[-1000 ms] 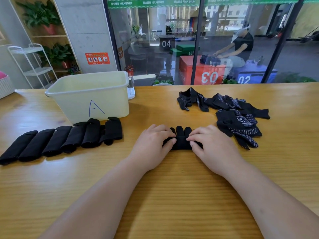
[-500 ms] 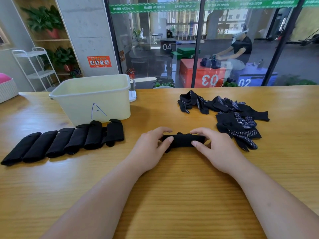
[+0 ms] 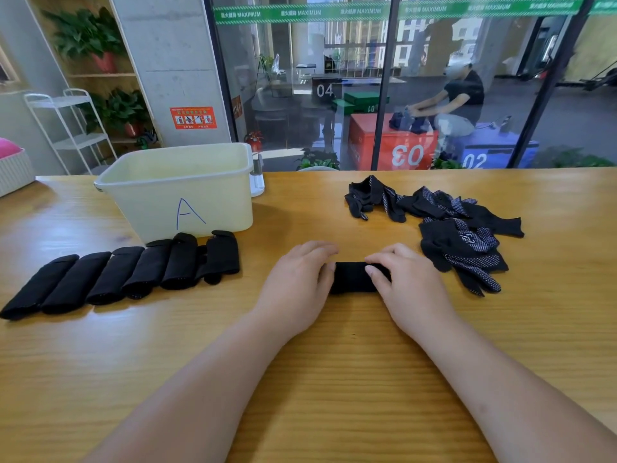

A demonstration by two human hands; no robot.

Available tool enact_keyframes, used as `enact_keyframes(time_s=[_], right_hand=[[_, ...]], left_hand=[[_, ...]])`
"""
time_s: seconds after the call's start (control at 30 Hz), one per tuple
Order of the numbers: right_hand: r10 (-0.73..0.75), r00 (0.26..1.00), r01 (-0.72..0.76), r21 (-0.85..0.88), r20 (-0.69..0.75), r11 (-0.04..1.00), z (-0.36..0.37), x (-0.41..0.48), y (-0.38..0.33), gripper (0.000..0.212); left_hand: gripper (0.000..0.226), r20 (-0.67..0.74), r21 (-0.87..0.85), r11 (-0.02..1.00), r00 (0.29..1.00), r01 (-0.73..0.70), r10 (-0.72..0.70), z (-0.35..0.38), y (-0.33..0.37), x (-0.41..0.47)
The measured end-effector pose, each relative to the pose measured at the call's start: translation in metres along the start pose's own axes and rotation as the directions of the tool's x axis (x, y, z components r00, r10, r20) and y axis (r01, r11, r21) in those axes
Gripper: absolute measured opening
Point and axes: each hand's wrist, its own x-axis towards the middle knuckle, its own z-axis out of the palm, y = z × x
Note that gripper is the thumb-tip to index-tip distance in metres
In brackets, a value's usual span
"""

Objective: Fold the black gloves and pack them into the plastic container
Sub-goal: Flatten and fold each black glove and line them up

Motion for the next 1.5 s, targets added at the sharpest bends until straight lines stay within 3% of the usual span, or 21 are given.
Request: enact_keyframes(time_s=[0.07, 0.13, 0.27, 0.37, 0.47, 0.6, 0.7, 1.13, 1.33, 1.5], right_hand=[[-0.024, 0.999, 0.026, -0.040, 0.035, 0.999, 0.000, 0.000, -0.002, 0.030], [-0.009, 0.989, 0.016, -0.042, 0.151, 0.999, -0.003, -0.002, -0.003, 0.042], [-0.001, 0.861, 0.092, -0.153, 0.509, 0.984, -0.011, -0.013, -0.002, 0.070], [0.009, 0.823, 0.120, -0.189, 0.569, 0.975, -0.014, -0.014, -0.001, 0.074], [0.010, 0.836, 0.098, -0.169, 0.548, 0.981, -0.011, -0.013, -0.001, 0.070], [-0.087, 0.933, 0.132, -0.109, 0.349, 0.985, -0.010, -0.009, -0.003, 0.056], [-0.105, 0.954, 0.121, -0.038, 0.282, 0.992, -0.012, -0.008, -0.011, 0.045], [-0.350, 0.885, 0.307, 0.180, 0.306, 0.934, 0.022, -0.027, -0.112, 0.012], [-0.394, 0.858, 0.340, 0.211, 0.328, 0.916, 0.044, -0.027, -0.160, 0.014], [-0.465, 0.799, 0.412, 0.216, 0.382, 0.885, 0.070, -0.032, -0.203, 0.028]], left_hand=[[0.051, 0.189, -0.006, 0.993, 0.975, -0.116, 0.115, 0.003, 0.007, -0.005], [0.064, 0.351, 0.071, 0.983, 0.927, -0.168, 0.133, 0.011, 0.007, -0.009], [0.075, 0.412, 0.169, 0.963, 0.902, -0.210, 0.124, 0.017, -0.001, -0.011], [0.076, 0.454, 0.184, 0.958, 0.883, -0.219, 0.115, 0.016, -0.002, -0.009], [0.072, 0.452, 0.183, 0.957, 0.884, -0.224, 0.121, 0.015, -0.002, -0.007], [0.065, 0.357, 0.159, 0.966, 0.924, -0.206, 0.139, 0.009, -0.010, -0.008], [0.053, 0.267, 0.150, 0.972, 0.954, -0.180, 0.136, -0.008, -0.016, -0.013], [0.013, 0.060, 0.154, 0.988, 0.998, 0.000, -0.010, -0.081, -0.051, -0.079], [0.011, 0.040, 0.198, 0.976, 0.994, 0.095, -0.105, -0.124, -0.068, -0.120], [0.014, -0.002, 0.288, 0.946, 0.988, 0.150, -0.156, -0.159, -0.092, -0.158]])
